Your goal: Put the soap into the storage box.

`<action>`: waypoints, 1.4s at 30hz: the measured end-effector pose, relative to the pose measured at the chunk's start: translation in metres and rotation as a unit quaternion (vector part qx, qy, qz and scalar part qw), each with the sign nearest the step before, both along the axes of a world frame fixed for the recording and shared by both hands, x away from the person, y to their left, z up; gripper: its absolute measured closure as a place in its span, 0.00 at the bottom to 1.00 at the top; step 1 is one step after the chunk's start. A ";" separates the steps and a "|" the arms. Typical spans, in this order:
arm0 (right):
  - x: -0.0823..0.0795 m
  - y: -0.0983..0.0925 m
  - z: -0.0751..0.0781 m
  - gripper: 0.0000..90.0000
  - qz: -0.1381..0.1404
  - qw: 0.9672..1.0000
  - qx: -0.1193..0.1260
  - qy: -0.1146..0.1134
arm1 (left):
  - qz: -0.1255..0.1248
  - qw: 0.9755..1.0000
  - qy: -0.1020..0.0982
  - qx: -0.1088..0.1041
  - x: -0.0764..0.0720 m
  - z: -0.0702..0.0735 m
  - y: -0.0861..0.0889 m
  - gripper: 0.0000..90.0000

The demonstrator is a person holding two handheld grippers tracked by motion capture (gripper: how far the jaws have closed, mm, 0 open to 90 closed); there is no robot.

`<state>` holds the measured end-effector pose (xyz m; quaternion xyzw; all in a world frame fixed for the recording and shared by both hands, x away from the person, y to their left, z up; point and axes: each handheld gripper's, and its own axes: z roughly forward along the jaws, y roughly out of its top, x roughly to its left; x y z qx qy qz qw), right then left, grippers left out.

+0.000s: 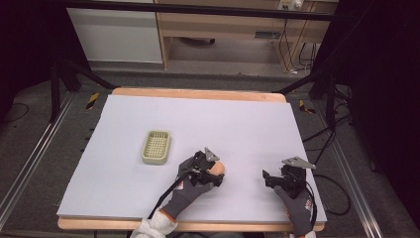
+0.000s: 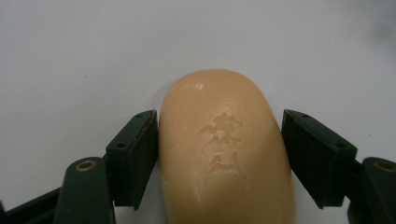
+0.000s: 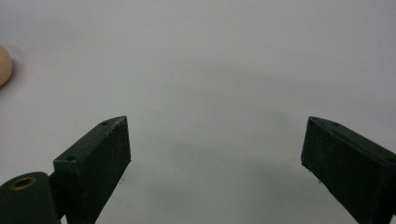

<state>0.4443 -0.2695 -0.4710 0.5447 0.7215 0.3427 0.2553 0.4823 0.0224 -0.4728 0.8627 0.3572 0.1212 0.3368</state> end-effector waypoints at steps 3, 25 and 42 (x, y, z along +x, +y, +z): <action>0.000 0.000 0.000 0.09 -0.001 1.000 0.000 0.000 | -0.001 1.000 0.001 0.003 0.000 -0.001 -0.001 0.32; 0.000 0.000 0.000 0.09 -0.004 1.000 0.002 0.001 | 0.011 1.000 -0.001 0.008 -0.002 -0.002 -0.003 0.34; 0.000 0.000 0.000 0.09 -0.007 1.000 0.002 0.001 | 0.004 1.000 -0.003 -0.007 -0.006 0.015 0.010 0.35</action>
